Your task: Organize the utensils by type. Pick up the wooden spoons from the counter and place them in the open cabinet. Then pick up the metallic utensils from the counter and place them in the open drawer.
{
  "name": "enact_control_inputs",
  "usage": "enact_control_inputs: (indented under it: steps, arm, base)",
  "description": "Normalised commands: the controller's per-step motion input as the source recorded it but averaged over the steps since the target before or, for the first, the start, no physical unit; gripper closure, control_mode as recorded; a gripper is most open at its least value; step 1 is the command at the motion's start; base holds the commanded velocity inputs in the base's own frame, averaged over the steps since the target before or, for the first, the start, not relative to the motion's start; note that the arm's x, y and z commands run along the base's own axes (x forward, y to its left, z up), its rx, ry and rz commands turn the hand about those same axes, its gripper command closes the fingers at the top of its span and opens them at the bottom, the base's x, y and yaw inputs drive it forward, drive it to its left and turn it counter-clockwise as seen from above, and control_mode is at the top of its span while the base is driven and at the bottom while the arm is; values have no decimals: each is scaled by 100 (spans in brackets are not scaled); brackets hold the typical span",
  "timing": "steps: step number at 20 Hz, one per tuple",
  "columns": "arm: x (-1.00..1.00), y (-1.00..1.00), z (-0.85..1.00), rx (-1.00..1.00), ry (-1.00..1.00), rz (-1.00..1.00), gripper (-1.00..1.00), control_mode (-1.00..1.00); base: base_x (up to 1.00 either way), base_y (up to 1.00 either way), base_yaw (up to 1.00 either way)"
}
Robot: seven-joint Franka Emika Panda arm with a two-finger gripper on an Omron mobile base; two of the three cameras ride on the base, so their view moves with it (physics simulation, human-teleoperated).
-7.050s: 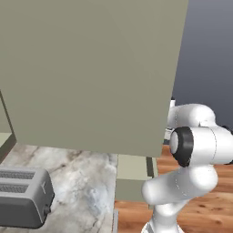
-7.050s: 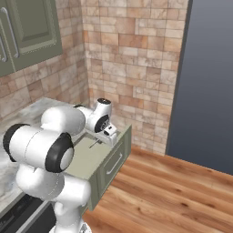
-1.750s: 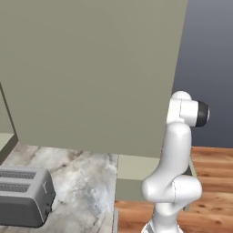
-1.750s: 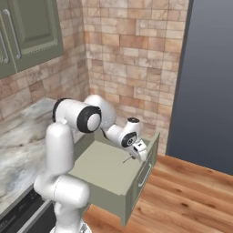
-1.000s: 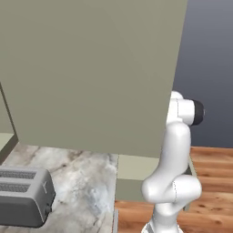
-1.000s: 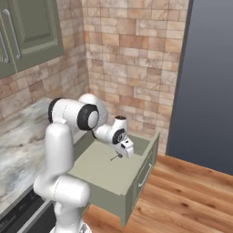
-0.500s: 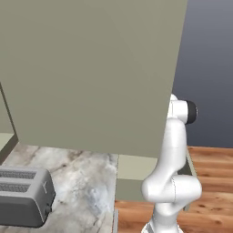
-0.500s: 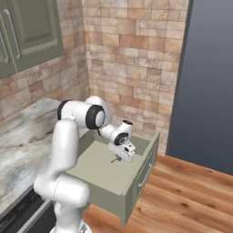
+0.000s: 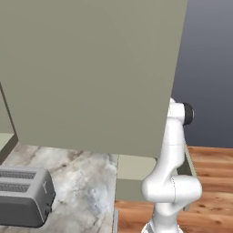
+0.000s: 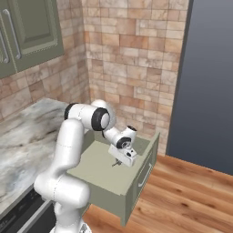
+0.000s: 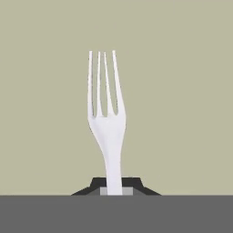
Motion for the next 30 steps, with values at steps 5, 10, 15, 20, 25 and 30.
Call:
enact_control_inputs:
  steps: [5,10,15,20,25,30]
  arm:
    - [16,7,-19,0,13,0,100,-100]
    - [20,5,-13,0,16,0,100,-100]
    - [9,2,-23,0,14,0,100,-100]
    - [9,2,-19,0,12,0,-100,-100]
    - [4,2,-16,0,8,0,-100,-100]
    - [0,0,-13,0,3,0,-100,-100]
  base:
    - [0,0,0]
    - [0,0,0]
    - [0,0,0]
    - [0,0,0]
    - [0,0,0]
    - [0,0,0]
